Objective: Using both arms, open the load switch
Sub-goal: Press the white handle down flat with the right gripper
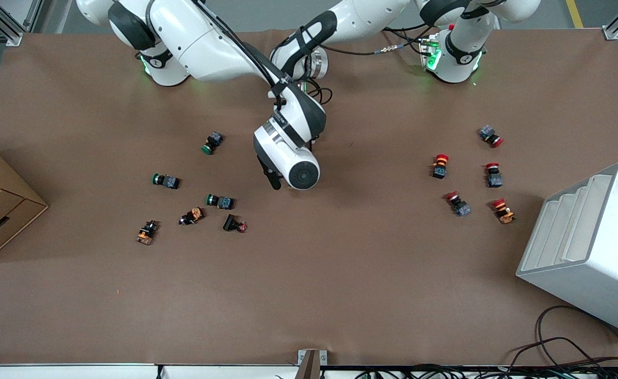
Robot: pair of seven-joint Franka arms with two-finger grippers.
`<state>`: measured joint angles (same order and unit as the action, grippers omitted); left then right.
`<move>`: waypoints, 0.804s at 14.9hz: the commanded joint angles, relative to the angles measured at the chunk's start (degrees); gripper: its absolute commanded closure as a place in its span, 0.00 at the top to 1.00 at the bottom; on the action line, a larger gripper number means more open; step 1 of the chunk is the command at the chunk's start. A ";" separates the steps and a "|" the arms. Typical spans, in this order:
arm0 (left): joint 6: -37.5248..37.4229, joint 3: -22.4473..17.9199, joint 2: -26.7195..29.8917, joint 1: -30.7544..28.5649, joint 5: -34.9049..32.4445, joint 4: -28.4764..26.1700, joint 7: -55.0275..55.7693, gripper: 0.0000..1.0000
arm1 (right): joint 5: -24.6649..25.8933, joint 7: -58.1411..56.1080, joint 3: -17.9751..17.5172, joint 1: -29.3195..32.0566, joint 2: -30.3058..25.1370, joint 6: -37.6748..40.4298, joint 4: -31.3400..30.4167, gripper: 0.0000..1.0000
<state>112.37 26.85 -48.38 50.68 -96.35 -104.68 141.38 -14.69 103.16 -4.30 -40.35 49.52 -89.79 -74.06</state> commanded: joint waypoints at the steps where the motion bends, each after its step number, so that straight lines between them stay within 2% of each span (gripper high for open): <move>1: 0.22 -0.05 0.57 -0.06 0.29 0.01 -0.93 0.99 | 0.37 -0.68 -0.01 0.01 -0.74 -0.39 -1.18 1.00; 4: 0.22 -0.05 0.66 -0.06 0.37 0.09 -1.19 0.99 | 0.45 -4.45 0.51 1.06 -2.75 0.49 -0.65 1.00; 8: 0.22 -0.05 0.66 0.03 0.37 0.09 -1.45 0.99 | 0.63 -12.43 0.69 8.25 -5.22 1.02 1.37 1.00; 12: 0.22 0.13 1.97 -0.67 3.43 0.70 -5.92 0.99 | 12.12 -34.20 0.60 12.57 -10.31 4.89 1.28 1.00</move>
<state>112.37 26.85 -48.32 50.60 -95.54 -104.25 138.91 -7.14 77.66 -2.82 -29.13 42.66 -85.68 -71.06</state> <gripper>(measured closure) 0.004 0.000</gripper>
